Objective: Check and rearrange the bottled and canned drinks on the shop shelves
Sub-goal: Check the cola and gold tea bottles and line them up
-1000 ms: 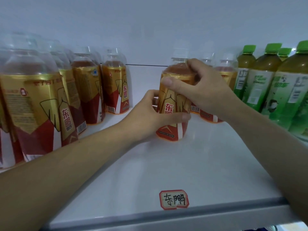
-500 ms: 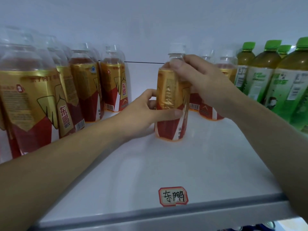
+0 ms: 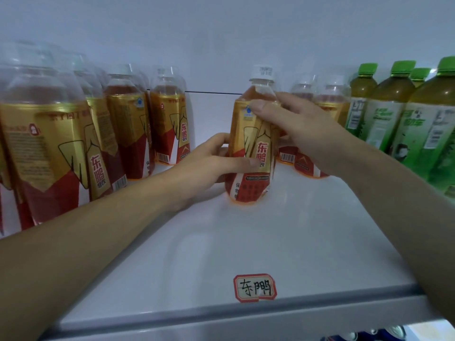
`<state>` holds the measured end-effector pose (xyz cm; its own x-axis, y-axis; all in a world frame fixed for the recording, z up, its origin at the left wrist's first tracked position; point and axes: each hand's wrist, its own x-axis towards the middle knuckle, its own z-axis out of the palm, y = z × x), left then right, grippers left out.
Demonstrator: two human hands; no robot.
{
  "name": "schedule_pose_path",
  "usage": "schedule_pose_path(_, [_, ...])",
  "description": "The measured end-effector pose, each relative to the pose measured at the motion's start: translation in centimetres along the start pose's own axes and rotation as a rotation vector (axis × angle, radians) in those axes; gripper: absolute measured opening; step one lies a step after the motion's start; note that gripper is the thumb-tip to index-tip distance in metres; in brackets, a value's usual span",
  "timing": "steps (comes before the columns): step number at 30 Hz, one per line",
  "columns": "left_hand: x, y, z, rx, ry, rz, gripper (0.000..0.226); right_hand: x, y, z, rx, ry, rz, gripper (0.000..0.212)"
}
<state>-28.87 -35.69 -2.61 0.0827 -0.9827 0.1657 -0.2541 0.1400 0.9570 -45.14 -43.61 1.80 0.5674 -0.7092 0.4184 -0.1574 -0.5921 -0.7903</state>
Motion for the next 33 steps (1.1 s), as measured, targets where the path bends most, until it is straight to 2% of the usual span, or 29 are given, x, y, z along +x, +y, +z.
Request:
schedule_pose_path(4, [0.0,0.1,0.2,0.178,0.026,0.008,0.068,-0.2,-0.1,0.3,-0.150,0.075,-0.039,0.059])
schedule_pose_path(6, [0.0,-0.1,0.1,0.103,0.054,0.011,0.071,-0.3,-0.3,0.2,-0.164,0.051,-0.018,0.058])
schedule_pose_path(8, [-0.1,-0.2,-0.2,0.046,0.034,0.022,0.064,-0.4,-0.3,-0.2,-0.107,-0.019,0.008,0.059])
schedule_pose_path(9, [-0.2,-0.3,-0.4,0.032,0.014,0.027,0.059,-0.3,-0.2,-0.3,-0.093,-0.070,0.016,0.063])
schedule_pose_path(13, [0.0,-0.5,-0.8,0.031,-0.021,0.037,0.057,0.3,0.3,-0.3,-0.084,-0.189,0.037,0.105])
schedule_pose_path(18, [0.3,-0.8,-0.9,0.037,-0.047,0.086,0.068,0.2,0.2,-0.5,-0.141,-0.179,-0.008,0.113])
schedule_pose_path(20, [0.3,-1.0,-1.0,0.066,-0.016,0.153,0.065,0.0,0.2,-0.5,-0.186,-0.147,-0.084,0.102])
schedule_pose_path(22, [0.6,-1.2,-1.2,0.127,0.068,0.292,0.070,-0.2,0.4,-0.2,-0.228,-0.117,-0.233,0.086])
schedule_pose_path(25, [0.9,-1.5,-1.6,0.157,0.159,0.510,0.077,-0.2,0.9,0.4,-0.268,-0.068,-0.527,0.086])
schedule_pose_path(28, [0.9,-1.3,-1.5,0.149,0.212,0.658,0.073,0.0,1.4,0.4,-0.279,0.002,-0.740,0.086])
schedule_pose_path(31, [0.7,-0.9,-1.2,0.175,0.225,0.710,0.069,0.3,1.3,0.0,-0.340,0.021,-0.845,0.082])
schedule_pose_path(33, [0.4,-0.8,-1.3,0.191,0.234,0.696,0.070,0.3,1.2,-0.1,-0.350,0.022,-0.837,0.083])
